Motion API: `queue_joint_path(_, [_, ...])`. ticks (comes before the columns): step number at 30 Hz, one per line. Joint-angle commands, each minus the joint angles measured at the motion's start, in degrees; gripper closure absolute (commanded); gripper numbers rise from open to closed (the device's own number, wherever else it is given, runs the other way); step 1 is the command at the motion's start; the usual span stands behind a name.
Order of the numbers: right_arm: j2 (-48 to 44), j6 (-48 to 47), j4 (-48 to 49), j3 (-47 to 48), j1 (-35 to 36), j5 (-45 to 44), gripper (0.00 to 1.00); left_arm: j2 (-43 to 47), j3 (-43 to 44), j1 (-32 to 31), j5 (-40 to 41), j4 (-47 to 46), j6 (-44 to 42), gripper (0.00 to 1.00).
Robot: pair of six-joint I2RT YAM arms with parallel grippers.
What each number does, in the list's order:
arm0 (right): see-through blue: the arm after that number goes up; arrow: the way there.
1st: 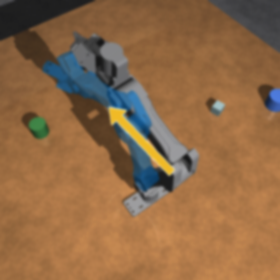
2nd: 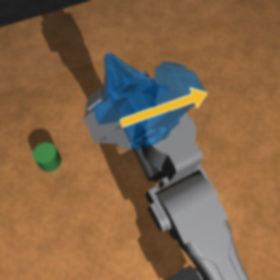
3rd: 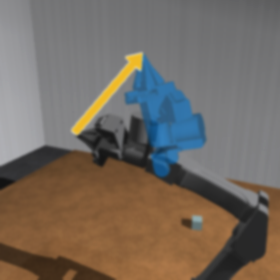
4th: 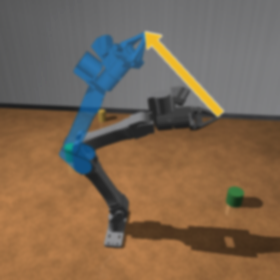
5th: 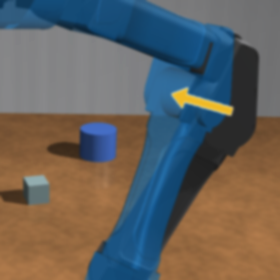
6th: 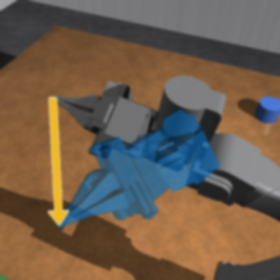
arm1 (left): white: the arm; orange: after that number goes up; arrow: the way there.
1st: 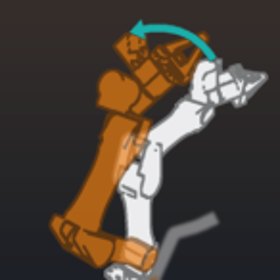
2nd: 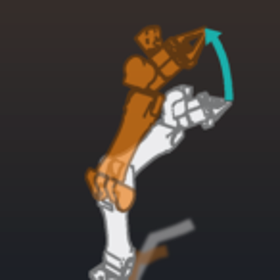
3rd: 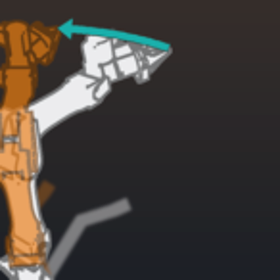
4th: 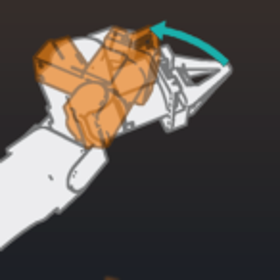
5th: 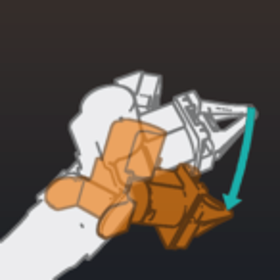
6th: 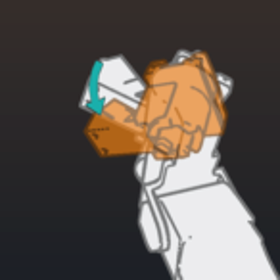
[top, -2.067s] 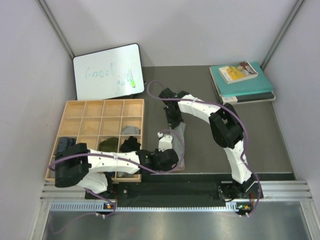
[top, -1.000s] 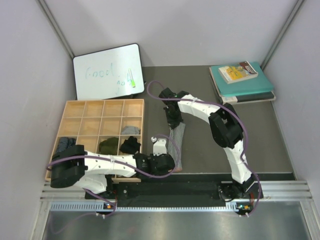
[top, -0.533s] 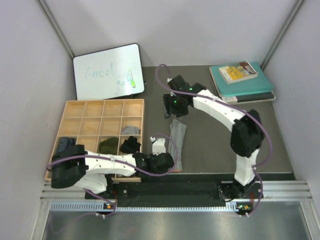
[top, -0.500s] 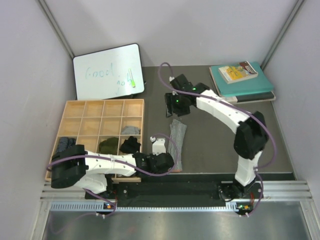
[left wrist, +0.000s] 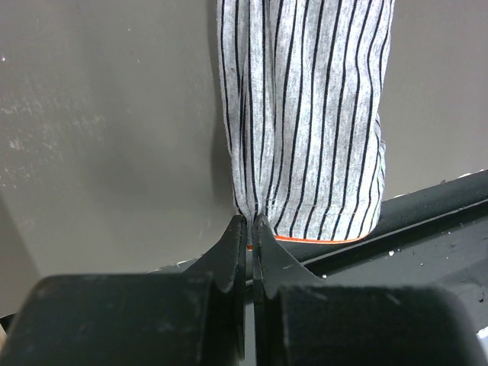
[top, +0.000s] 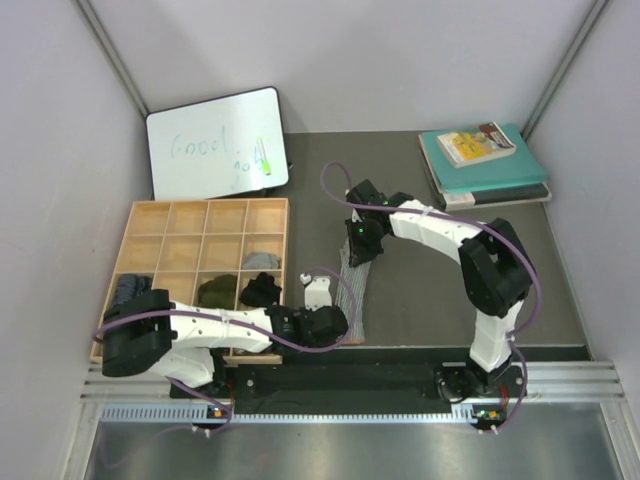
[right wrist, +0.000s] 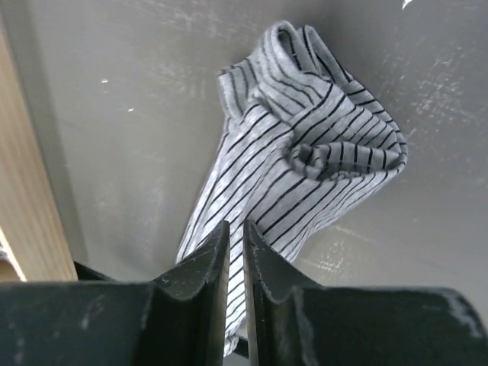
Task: Roll the underwear
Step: Fold the underwear at the center of the board.
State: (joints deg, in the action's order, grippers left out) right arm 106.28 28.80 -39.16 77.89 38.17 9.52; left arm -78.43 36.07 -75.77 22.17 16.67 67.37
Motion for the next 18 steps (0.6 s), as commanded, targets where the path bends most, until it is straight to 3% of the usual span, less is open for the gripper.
queue_joint_path(1, [2.87, 0.56, 2.15, 1.48, -0.38, -0.38, 0.88, -0.93, -0.57, 0.09, -1.08, 1.44, 0.04, 1.0])
queue_joint_path(6, [6.74, 0.3, 4.17, 1.74, -1.34, 0.85, 0.88, -0.32, -0.83, 0.09, -0.91, 1.09, -0.4, 0.98])
queue_joint_path(12, [9.3, -0.23, 4.79, 2.79, -1.79, 2.17, 0.83, 1.35, -1.27, 0.09, -0.29, 1.0, -0.58, 0.78])
queue_joint_path(15, [6.42, -1.2, 5.14, 2.71, -1.7, 3.75, 0.7, 1.7, -1.8, 0.09, -0.38, 0.47, -0.14, 0.76])
queue_joint_path(16, [5.27, -1.63, 5.32, 2.53, -1.79, 4.19, 0.59, 1.71, -1.8, 0.09, -0.38, 0.39, -0.05, 0.76])
queue_joint_path(18, [2.02, -1.64, 4.97, 1.31, -1.7, 4.28, 0.49, 1.79, -1.71, 0.09, -0.29, 0.47, -0.05, 0.76])
